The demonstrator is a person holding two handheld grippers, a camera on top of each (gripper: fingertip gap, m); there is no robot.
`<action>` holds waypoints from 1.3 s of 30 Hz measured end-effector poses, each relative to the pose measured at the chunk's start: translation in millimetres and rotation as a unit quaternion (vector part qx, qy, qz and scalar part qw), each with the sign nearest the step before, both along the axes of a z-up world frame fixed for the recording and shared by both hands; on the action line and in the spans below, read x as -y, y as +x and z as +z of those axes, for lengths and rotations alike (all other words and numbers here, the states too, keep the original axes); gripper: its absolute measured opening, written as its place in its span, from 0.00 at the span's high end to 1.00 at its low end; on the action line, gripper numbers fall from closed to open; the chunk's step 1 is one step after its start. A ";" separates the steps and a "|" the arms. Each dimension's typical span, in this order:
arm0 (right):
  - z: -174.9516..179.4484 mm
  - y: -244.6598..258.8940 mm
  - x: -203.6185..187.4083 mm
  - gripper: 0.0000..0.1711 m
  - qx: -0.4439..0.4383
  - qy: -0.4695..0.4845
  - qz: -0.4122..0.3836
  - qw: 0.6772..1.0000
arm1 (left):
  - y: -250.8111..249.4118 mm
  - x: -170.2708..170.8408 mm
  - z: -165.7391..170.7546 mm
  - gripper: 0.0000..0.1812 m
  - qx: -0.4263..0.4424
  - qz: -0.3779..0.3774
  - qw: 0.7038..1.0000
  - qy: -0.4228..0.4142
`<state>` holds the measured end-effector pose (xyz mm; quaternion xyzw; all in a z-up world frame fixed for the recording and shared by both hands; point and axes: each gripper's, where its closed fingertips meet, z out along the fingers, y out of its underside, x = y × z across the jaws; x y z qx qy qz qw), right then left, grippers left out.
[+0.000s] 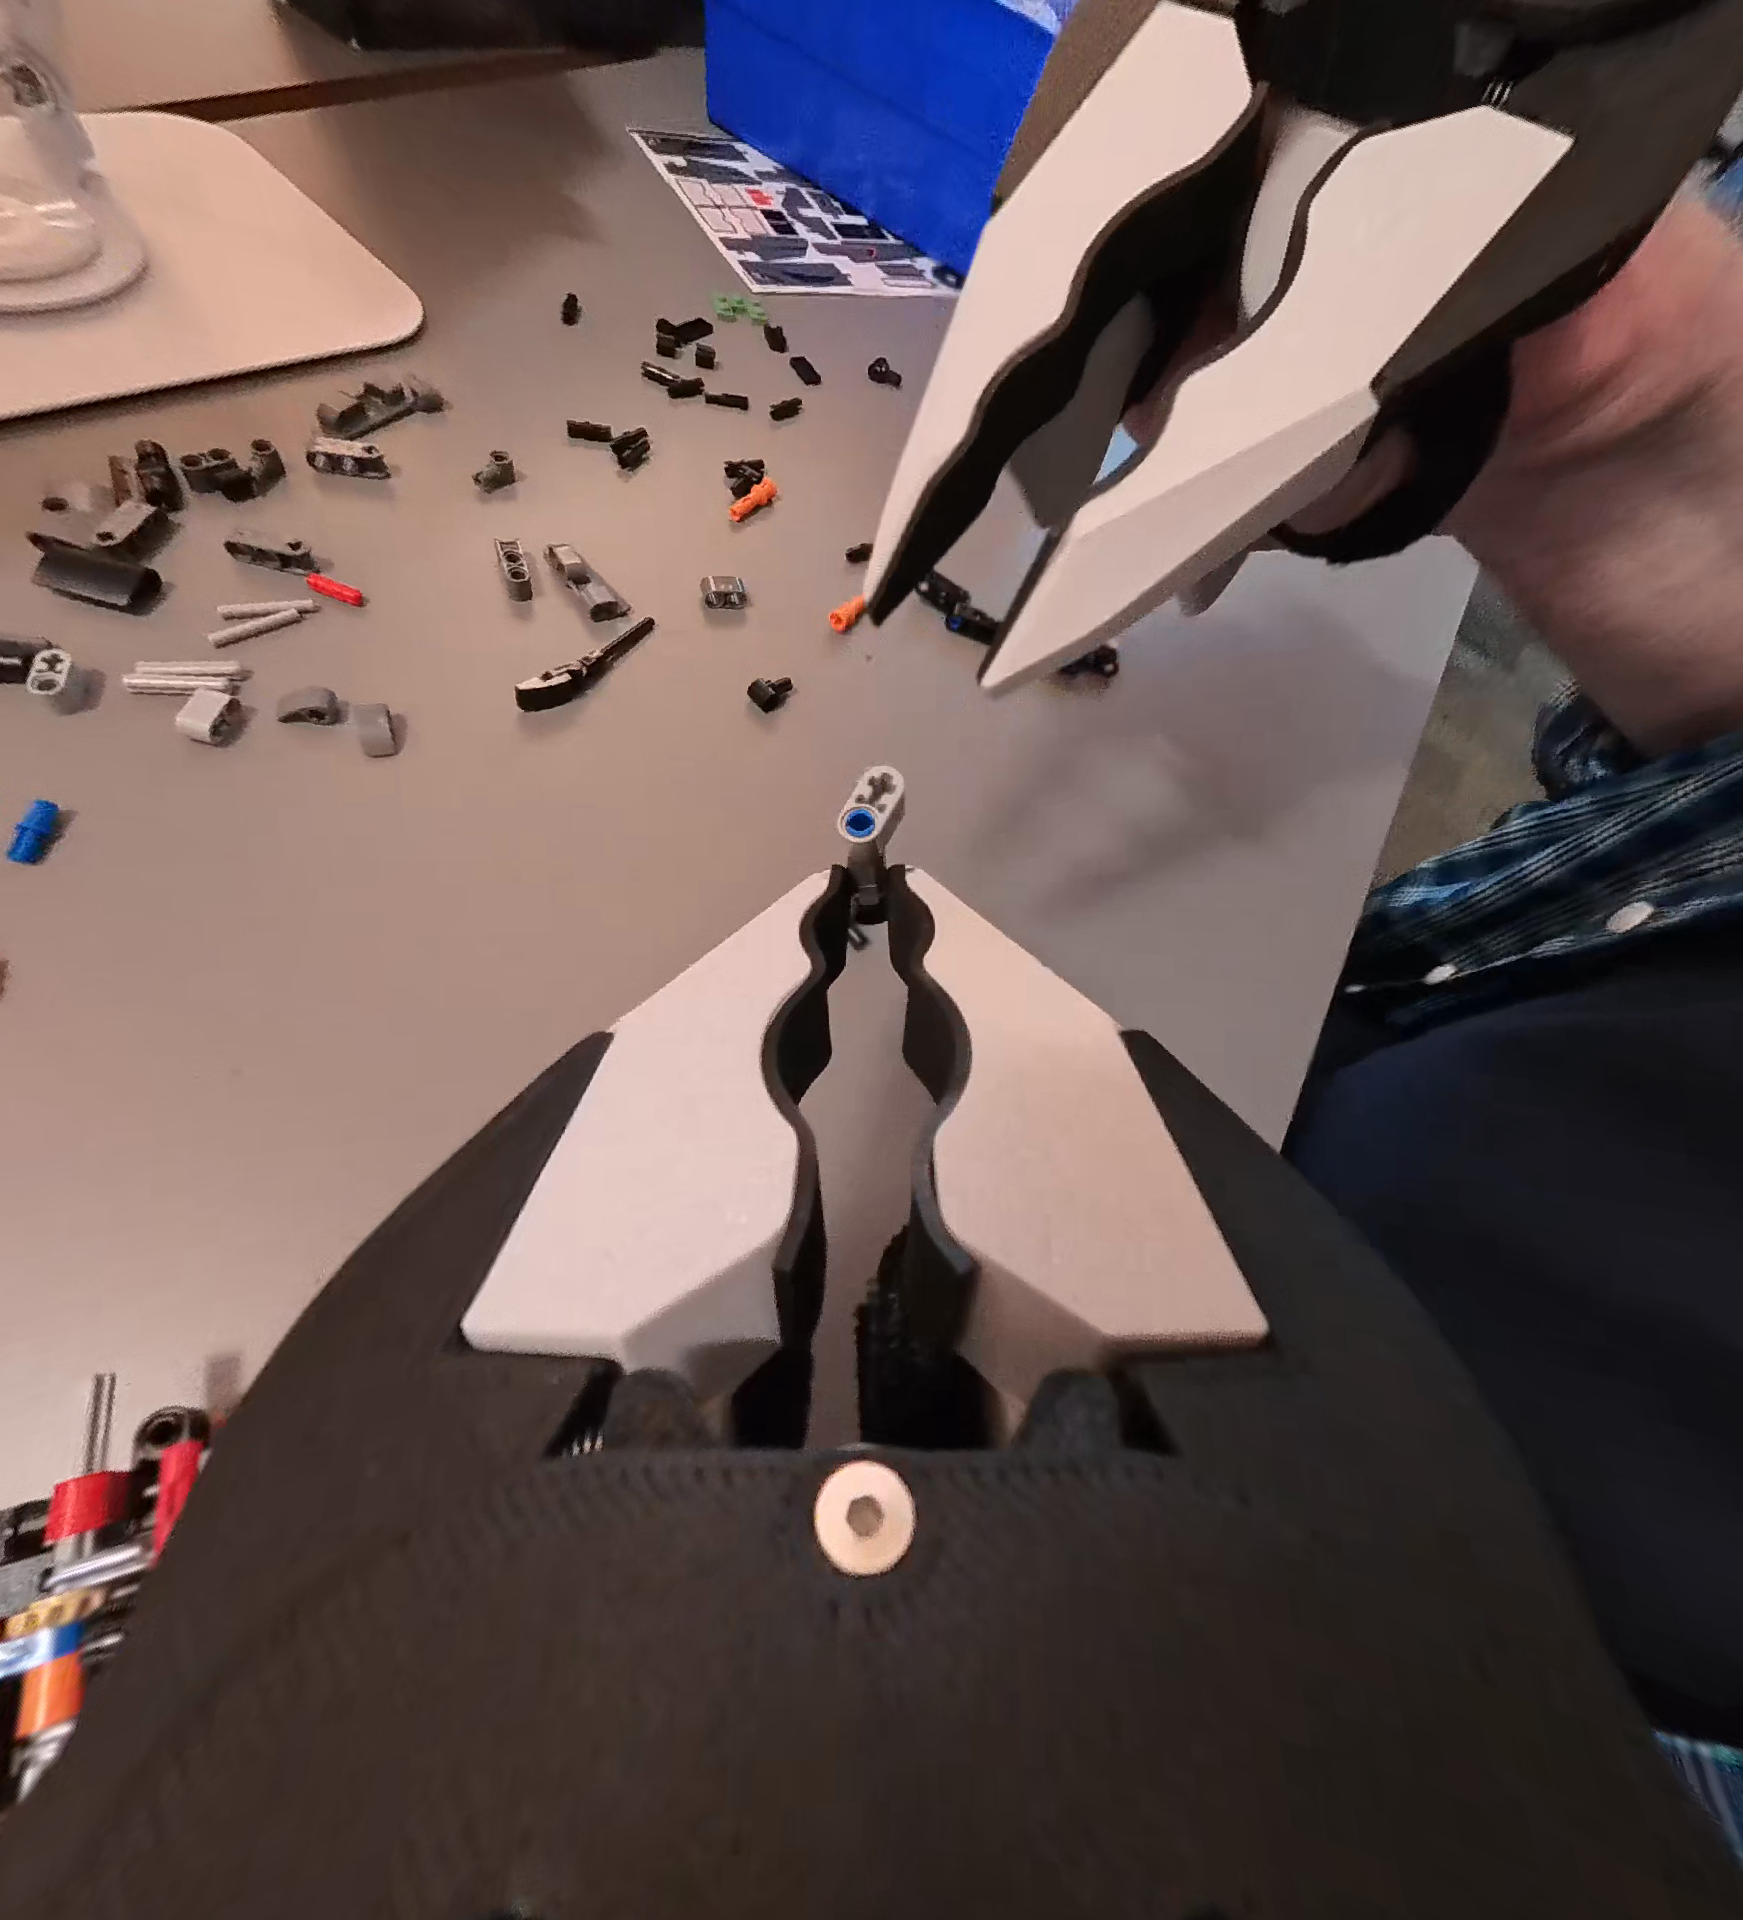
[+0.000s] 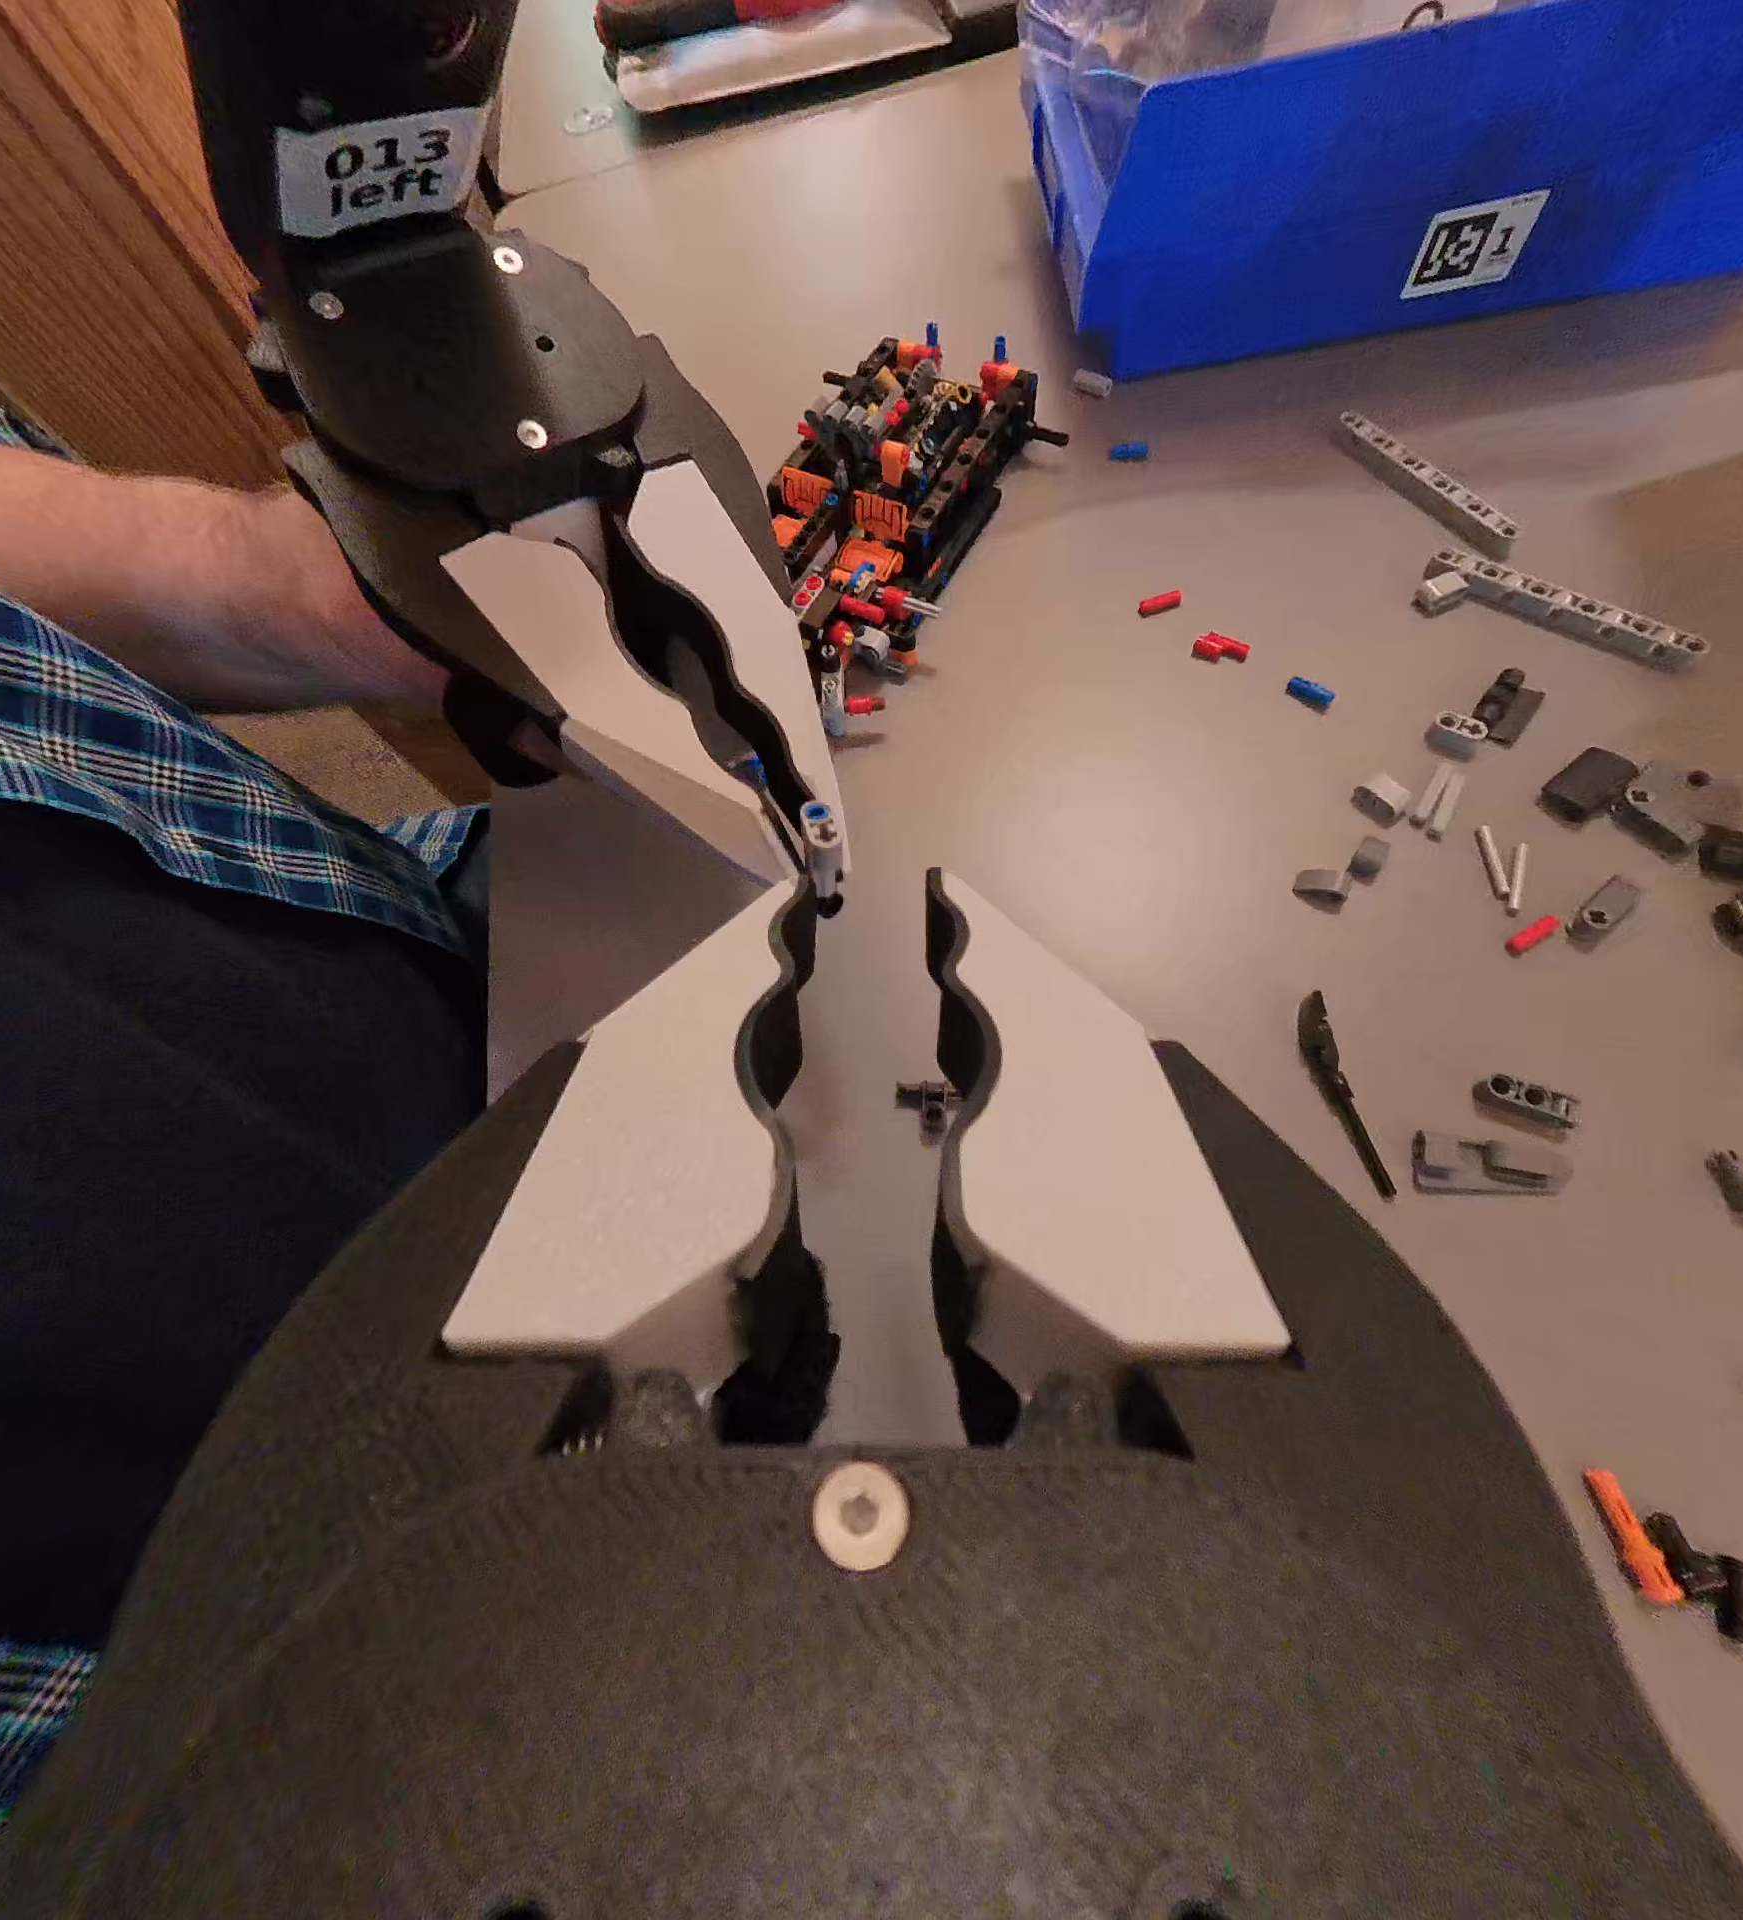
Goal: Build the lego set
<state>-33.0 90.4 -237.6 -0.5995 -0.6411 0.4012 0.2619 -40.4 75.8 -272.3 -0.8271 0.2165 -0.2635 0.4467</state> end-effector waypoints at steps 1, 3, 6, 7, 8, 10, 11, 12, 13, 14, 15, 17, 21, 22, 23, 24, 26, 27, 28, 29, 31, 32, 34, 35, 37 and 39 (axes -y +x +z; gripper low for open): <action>-0.9 0.8 0.3 0.89 -0.001 0.001 0.001 1.000 | 0.9 0.3 0.8 0.97 0.010 0.000 1.000 -0.002; -1.7 0.7 3.1 0.88 -0.005 -0.004 0.004 1.000 | 3.8 0.2 4.2 0.97 0.027 0.000 1.000 -0.003; 1.3 2.2 3.2 0.87 -0.017 -0.009 0.003 1.000 | 5.1 -0.8 10.3 0.97 0.035 0.006 0.999 0.004; 4.4 3.5 2.3 0.87 -0.027 -0.014 0.001 1.000 | 5.0 -1.0 12.5 0.97 0.036 0.008 0.999 0.007; 7.7 5.3 0.8 0.87 -0.037 -0.019 -0.002 0.999 | 4.8 -1.1 14.4 0.97 0.038 0.010 0.999 0.008; 12.4 12.1 -2.8 0.87 -0.049 -0.024 -0.012 0.998 | 3.6 -0.7 17.5 0.97 0.039 0.015 0.999 0.010; 12.5 17.0 -5.1 0.87 -0.050 -0.019 -0.018 0.998 | 2.4 0.0 18.7 0.97 0.038 0.018 0.999 0.012; 11.9 22.9 -8.3 0.87 -0.050 -0.011 -0.026 0.998 | 1.1 1.2 20.0 0.97 0.035 0.019 0.999 0.015; 10.3 29.6 -11.7 0.87 -0.048 -0.007 -0.034 0.998 | -1.3 2.2 20.2 0.97 0.030 0.023 0.999 0.016; 7.6 37.2 -16.0 0.87 -0.044 -0.005 -0.044 0.998 | -3.6 3.4 19.7 0.97 0.028 0.027 0.999 0.016; 4.0 45.5 -21.6 0.88 -0.039 -0.003 -0.056 0.998 | -5.6 4.9 18.9 0.97 0.028 0.031 0.999 0.015; -3.4 64.2 -35.6 0.88 -0.027 0.000 -0.084 0.996 | -9.2 7.7 15.5 0.97 0.031 0.036 0.999 0.009; -13.1 104.7 -69.9 0.89 0.001 0.035 -0.148 0.988 | -13.7 13.3 10.7 0.97 0.032 0.044 0.998 0.003; -16.7 113.9 -77.7 0.90 0.013 0.046 -0.160 0.986 | -15.5 14.1 9.3 0.97 0.030 0.048 0.998 0.002; -20.0 121.4 -83.6 0.90 0.023 0.055 -0.169 0.984 | -16.9 15.0 8.4 0.97 0.031 0.050 0.998 0.000; -22.2 127.0 -88.4 0.91 0.030 0.061 -0.176 0.982 | -18.2 15.6 7.9 0.97 0.033 0.052 0.998 -0.002; -26.3 132.7 -93.6 0.92 0.040 0.069 -0.180 0.981 | -21.4 17.1 7.9 0.97 0.033 0.057 0.998 -0.002; -28.5 134.0 -95.3 0.92 0.047 0.076 -0.179 0.980 | -23.6 18.2 7.8 0.97 0.030 0.059 0.998 -0.002; -29.6 134.4 -97.0 0.93 0.051 0.084 -0.178 0.979 | -26.4 19.5 8.0 0.97 0.025 0.061 0.998 0.000; -30.2 133.3 -97.9 0.93 0.053 0.088 -0.176 0.979 | -30.3 21.1 8.7 0.97 0.018 0.066 0.998 0.002; -31.3 126.8 -98.2 0.92 0.052 0.090 -0.169 0.980 | -38.1 25.8 12.5 0.97 0.010 0.073 0.997 0.010; -32.6 120.9 -97.5 0.91 0.053 0.090 -0.162 0.981 | -43.4 28.1 13.1 0.97 0.005 0.081 0.997 0.011; -34.6 103.0 -94.5 0.91 0.053 0.092 -0.141 0.984 | -53.7 32.2 13.7 0.97 0.001 0.095 0.995 0.011; -35.3 92.3 -94.5 0.91 0.052 0.099 -0.131 0.985 | -57.7 33.9 13.8 0.97 0.003 0.100 0.995 0.010; -40.4 70.5 -100.3 0.92 0.065 0.116 -0.119 0.984 | -64.3 36.3 13.1 0.97 0.006 0.109 0.994 0.009; -45.8 45.9 -109.5 0.92 0.076 0.131 -0.109 0.982 | -68.7 37.2 12.4 0.97 0.010 0.118 0.993 0.008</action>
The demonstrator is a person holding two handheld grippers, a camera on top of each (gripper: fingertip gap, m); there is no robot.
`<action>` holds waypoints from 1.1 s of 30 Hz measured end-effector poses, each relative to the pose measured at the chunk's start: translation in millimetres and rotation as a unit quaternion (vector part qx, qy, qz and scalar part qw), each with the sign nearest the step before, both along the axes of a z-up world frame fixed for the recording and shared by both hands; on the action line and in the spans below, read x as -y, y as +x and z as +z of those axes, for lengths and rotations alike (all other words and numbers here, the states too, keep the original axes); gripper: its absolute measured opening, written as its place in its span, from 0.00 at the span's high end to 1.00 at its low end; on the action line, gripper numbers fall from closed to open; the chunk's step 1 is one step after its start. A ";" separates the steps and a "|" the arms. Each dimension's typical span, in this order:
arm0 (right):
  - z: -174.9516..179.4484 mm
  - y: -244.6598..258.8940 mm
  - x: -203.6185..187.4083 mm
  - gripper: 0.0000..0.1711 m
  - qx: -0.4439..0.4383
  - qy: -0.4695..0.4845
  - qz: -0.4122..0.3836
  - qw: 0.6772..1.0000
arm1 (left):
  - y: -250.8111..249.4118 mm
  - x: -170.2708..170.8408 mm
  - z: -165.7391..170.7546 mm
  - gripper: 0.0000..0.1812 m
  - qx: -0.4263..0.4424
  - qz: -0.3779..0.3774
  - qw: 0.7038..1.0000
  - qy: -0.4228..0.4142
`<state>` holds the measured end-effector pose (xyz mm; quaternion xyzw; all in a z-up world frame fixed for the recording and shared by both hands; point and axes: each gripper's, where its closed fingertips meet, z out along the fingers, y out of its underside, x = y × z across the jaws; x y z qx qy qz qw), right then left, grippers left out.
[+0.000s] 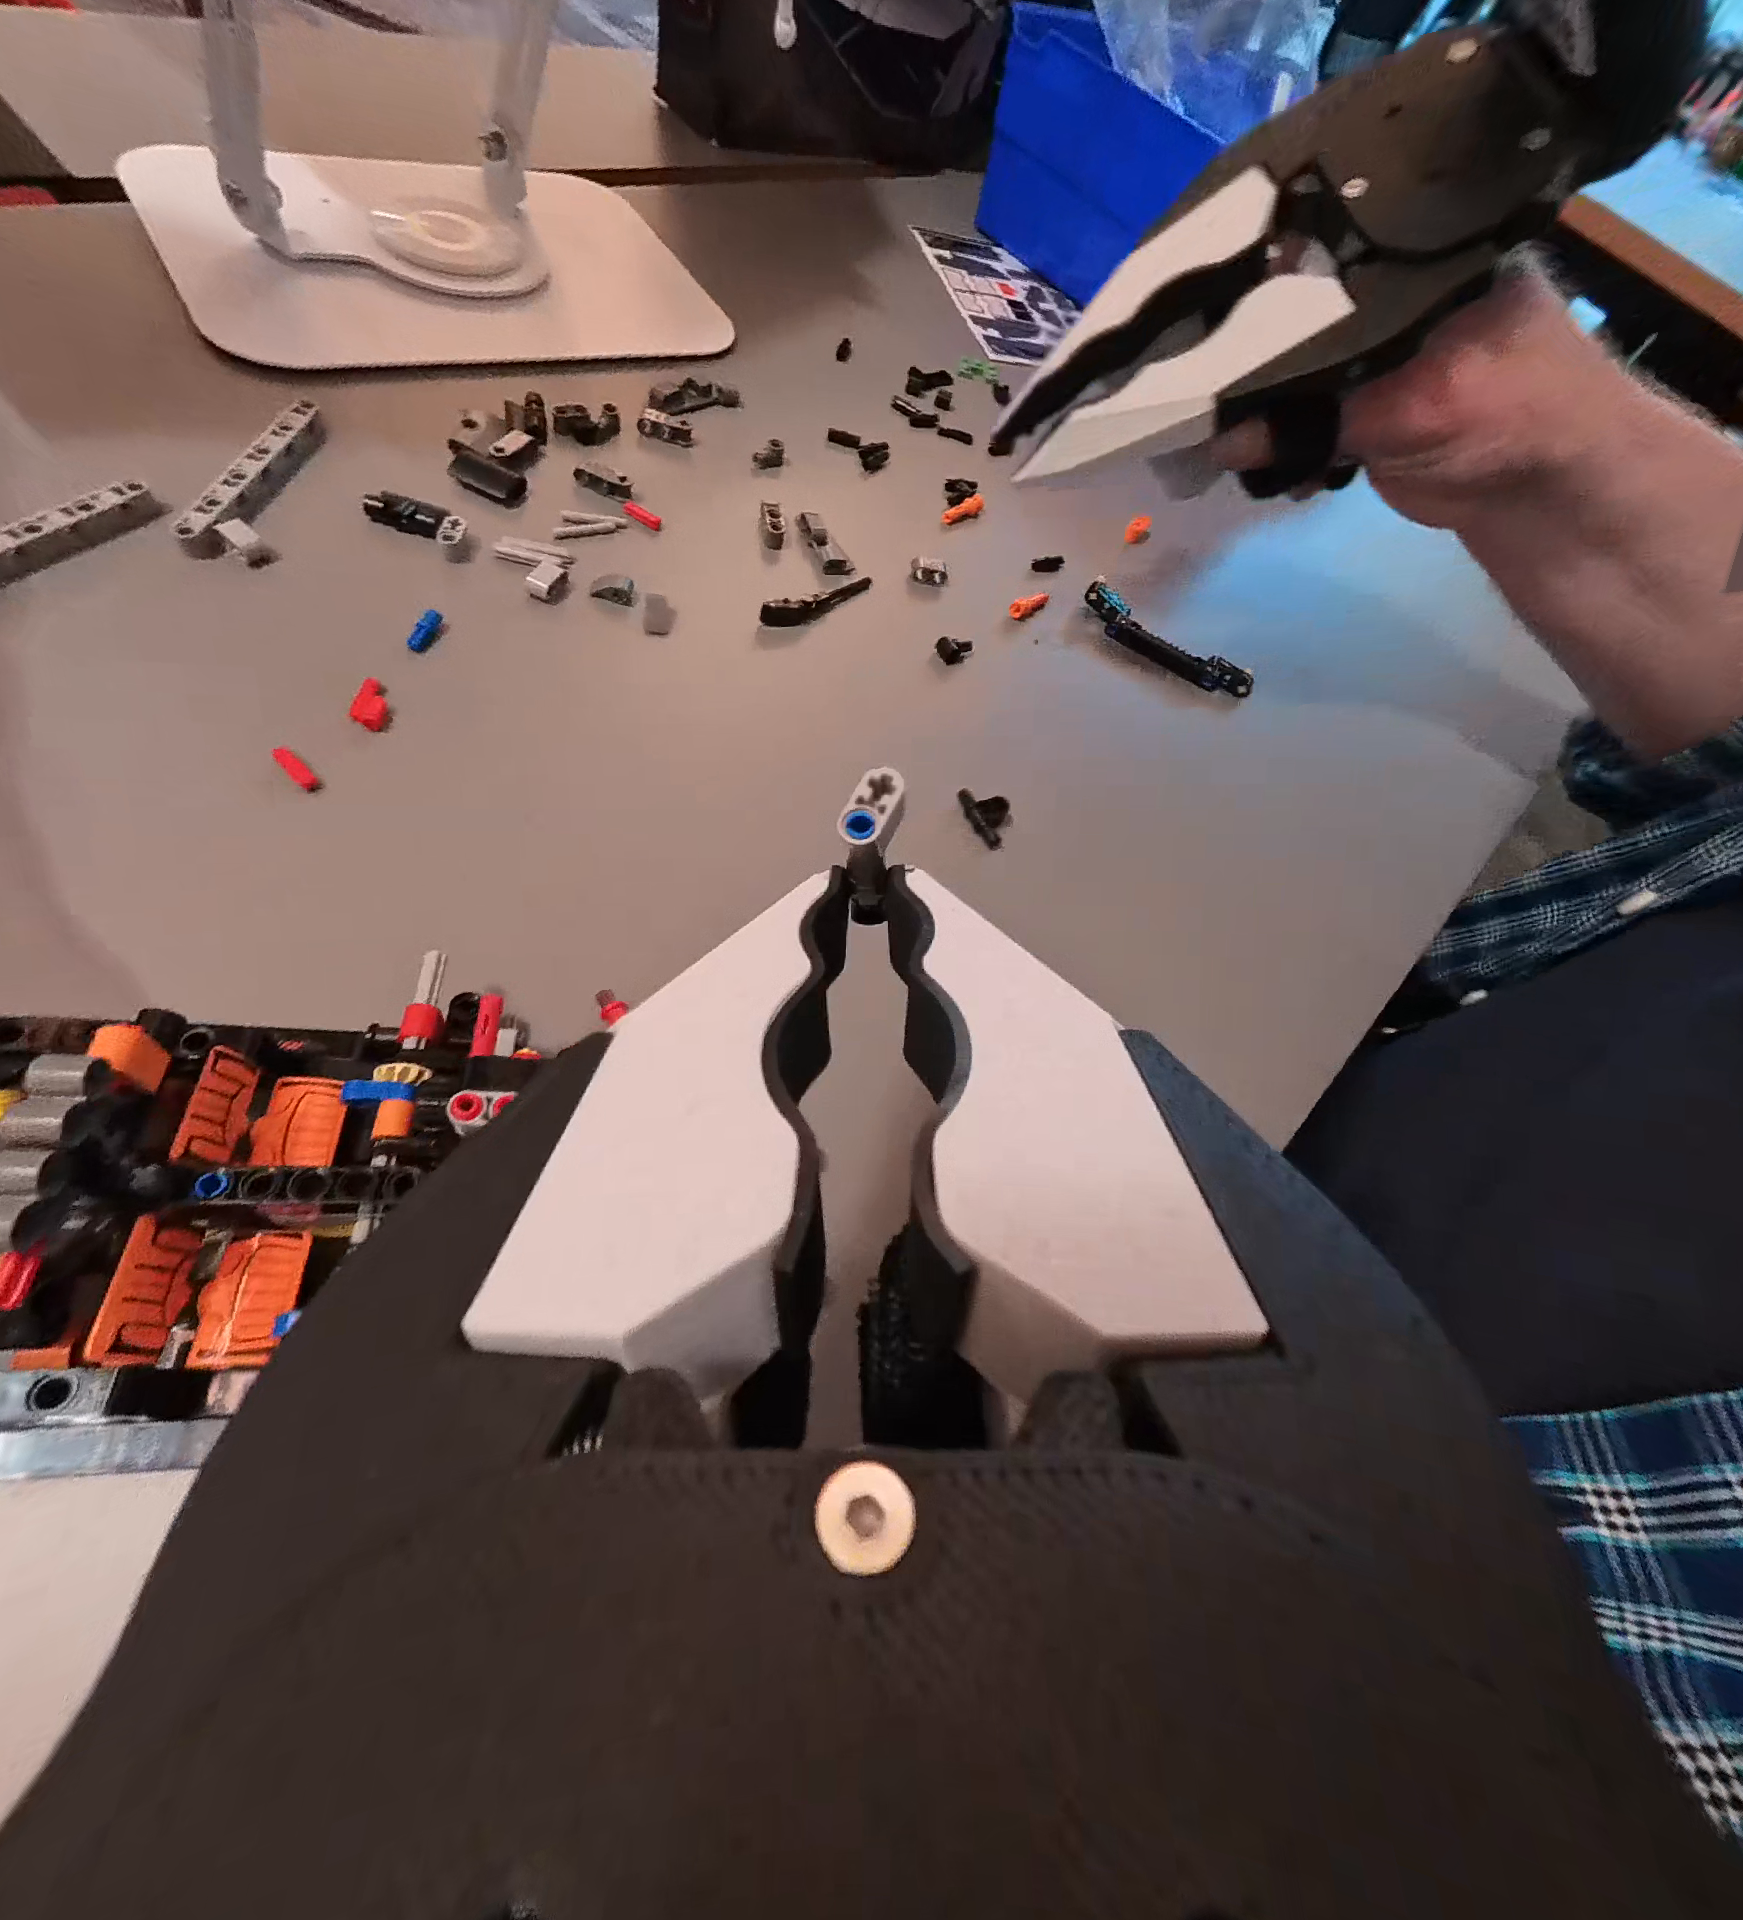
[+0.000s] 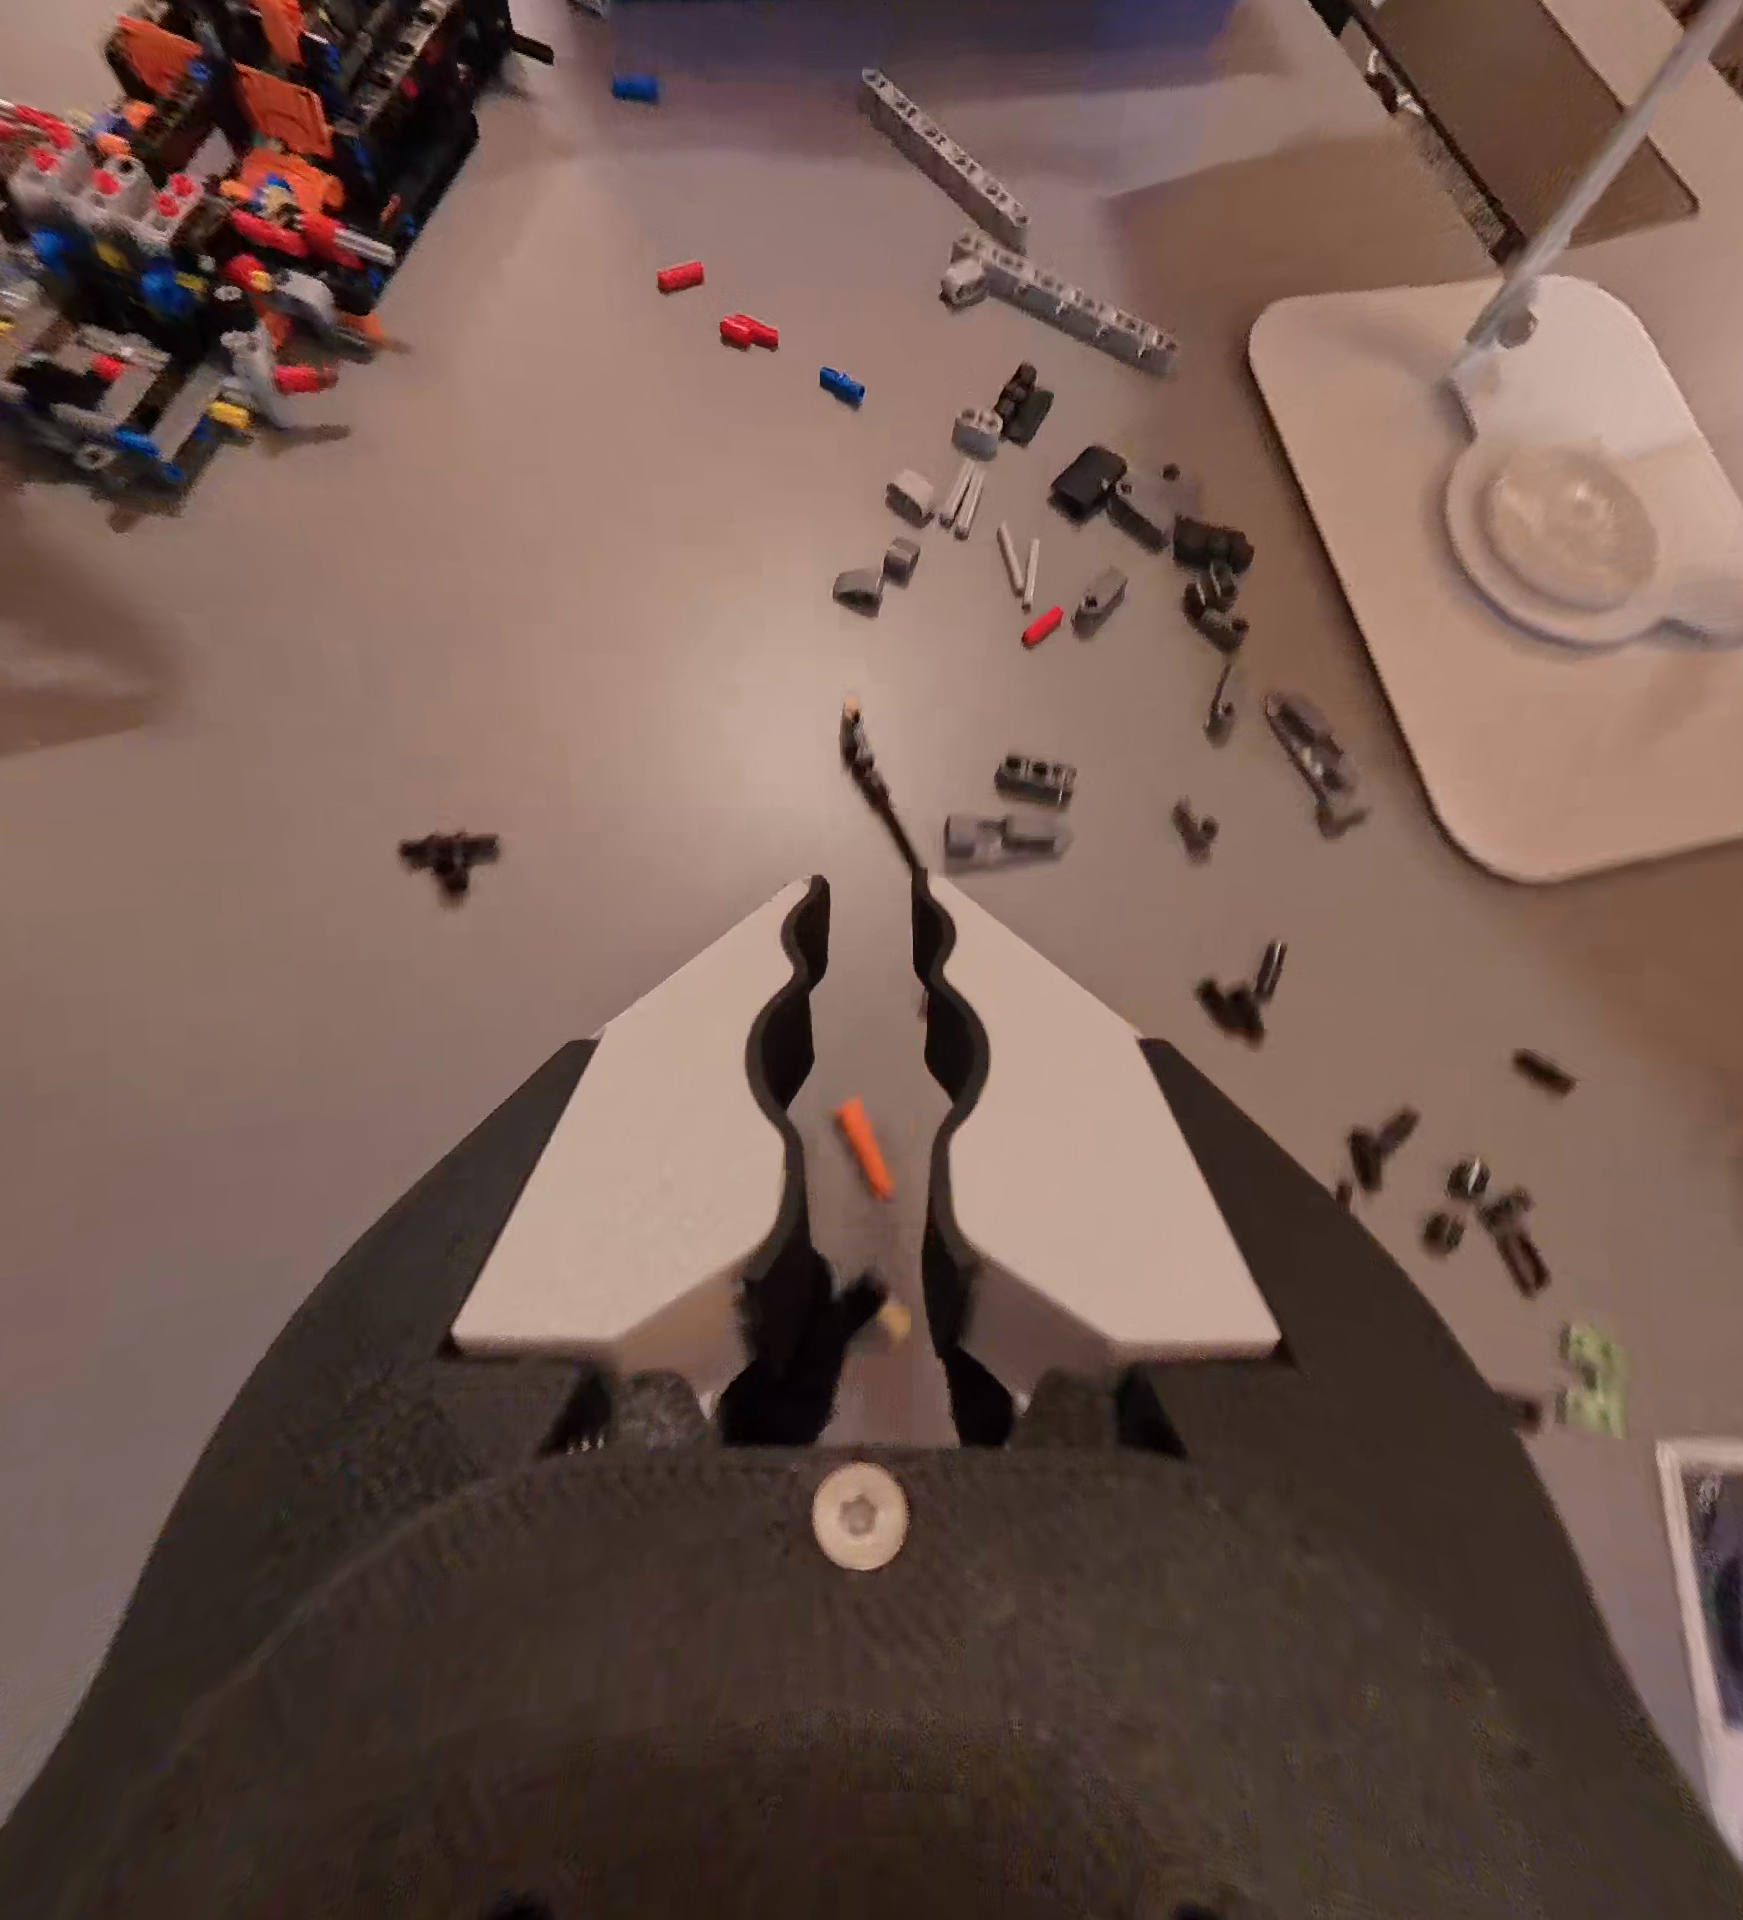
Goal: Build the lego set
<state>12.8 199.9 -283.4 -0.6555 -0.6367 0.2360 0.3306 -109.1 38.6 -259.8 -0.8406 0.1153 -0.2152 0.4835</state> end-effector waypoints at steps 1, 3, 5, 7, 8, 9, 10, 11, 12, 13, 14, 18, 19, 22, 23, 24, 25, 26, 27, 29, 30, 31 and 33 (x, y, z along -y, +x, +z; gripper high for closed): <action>-3.7 -13.4 -4.2 0.92 0.006 -0.001 0.002 1.000 | -1.0 -0.1 0.1 0.97 0.003 0.003 1.000 0.001; -14.4 -38.5 -14.1 0.92 0.023 -0.012 -0.001 1.000 | -2.8 -1.0 -0.9 0.97 0.006 0.008 1.000 0.000; -26.2 -58.3 -27.3 0.93 0.039 -0.015 -0.012 0.999 | -5.8 -3.0 -2.0 0.97 0.009 0.015 1.000 0.000; -36.3 -71.5 -40.3 0.94 0.053 -0.011 -0.028 0.998 | -8.6 -4.6 -2.6 0.97 0.017 0.019 1.000 0.000; -41.6 -76.1 -45.2 0.94 0.059 -0.014 -0.034 0.998 | -9.8 -5.3 -2.8 0.97 0.022 0.020 1.000 0.000; -46.7 -79.5 -49.4 0.94 0.065 -0.019 -0.042 0.997 | -10.7 -6.1 -3.0 0.97 0.025 0.019 1.000 0.000; -50.4 -82.7 -53.5 0.94 0.067 -0.022 -0.048 0.996 | -11.5 -7.2 -2.9 0.97 0.028 0.019 0.999 0.000; -53.9 -85.2 -55.8 0.94 0.070 -0.024 -0.051 0.996 | -12.6 -8.3 -3.1 0.97 0.029 0.020 0.999 0.000; -56.6 -87.4 -57.4 0.93 0.074 -0.028 -0.054 0.995 | -13.1 -9.6 -3.3 0.97 0.030 0.019 0.999 0.000; -57.4 -89.6 -58.4 0.92 0.074 -0.029 -0.057 0.995 | -13.1 -10.9 -3.5 0.97 0.030 0.018 0.999 0.000; -57.5 -91.7 -59.0 0.92 0.074 -0.030 -0.059 0.995 | -13.2 -12.3 -3.7 0.97 0.030 0.017 0.999 0.000; -60.1 -95.6 -64.4 0.91 0.077 -0.031 -0.074 0.994 | -8.0 -15.3 -6.5 0.97 0.029 0.007 1.000 0.000; -60.7 -96.6 -65.5 0.90 0.076 -0.030 -0.076 0.994 | -6.4 -15.4 -7.4 0.97 0.031 0.005 1.000 0.000; -63.6 -99.4 -67.7 0.91 0.077 -0.024 -0.078 0.994 | -4.5 -14.8 -10.5 0.97 0.036 0.003 0.999 -0.003; -63.9 -100.3 -67.5 0.92 0.078 -0.026 -0.077 0.994 | -4.7 -14.7 -11.0 0.97 0.037 0.003 0.999 -0.004; -64.1 -100.9 -67.6 0.94 0.078 -0.025 -0.077 0.994 | -5.1 -14.9 -11.1 0.97 0.038 0.004 0.999 -0.004; -64.4 -101.5 -68.1 0.97 0.079 -0.023 -0.076 0.994 | -5.7 -15.3 -11.1 0.97 0.040 0.005 0.999 -0.003; -64.6 -102.2 -69.0 0.99 0.077 -0.020 -0.075 0.994 | -6.2 -15.8 -11.0 0.97 0.043 0.005 0.999 -0.004; -64.5 -102.8 -69.7 0.99 0.075 -0.019 -0.075 0.994 | -6.5 -16.2 -10.5 0.97 0.048 0.006 0.999 -0.003; -64.3 -102.6 -70.3 0.99 0.073 -0.020 -0.074 0.994 | -6.8 -16.5 -9.4 0.97 0.059 0.007 0.998 -0.002; -64.2 -101.5 -69.9 0.99 0.073 -0.019 -0.073 0.994 | -6.9 -16.5 -8.8 0.97 0.066 0.007 0.998 -0.002; -63.2 -100.3 -68.1 0.99 0.072 -0.019 -0.069 0.995 | -6.2 -16.2 -7.8 0.97 0.078 0.005 0.997 -0.002; -57.6 -97.4 -61.8 0.99 0.063 -0.018 -0.060 0.996 | -6.5 -16.5 -5.2 0.97 0.099 0.006 0.995 0.000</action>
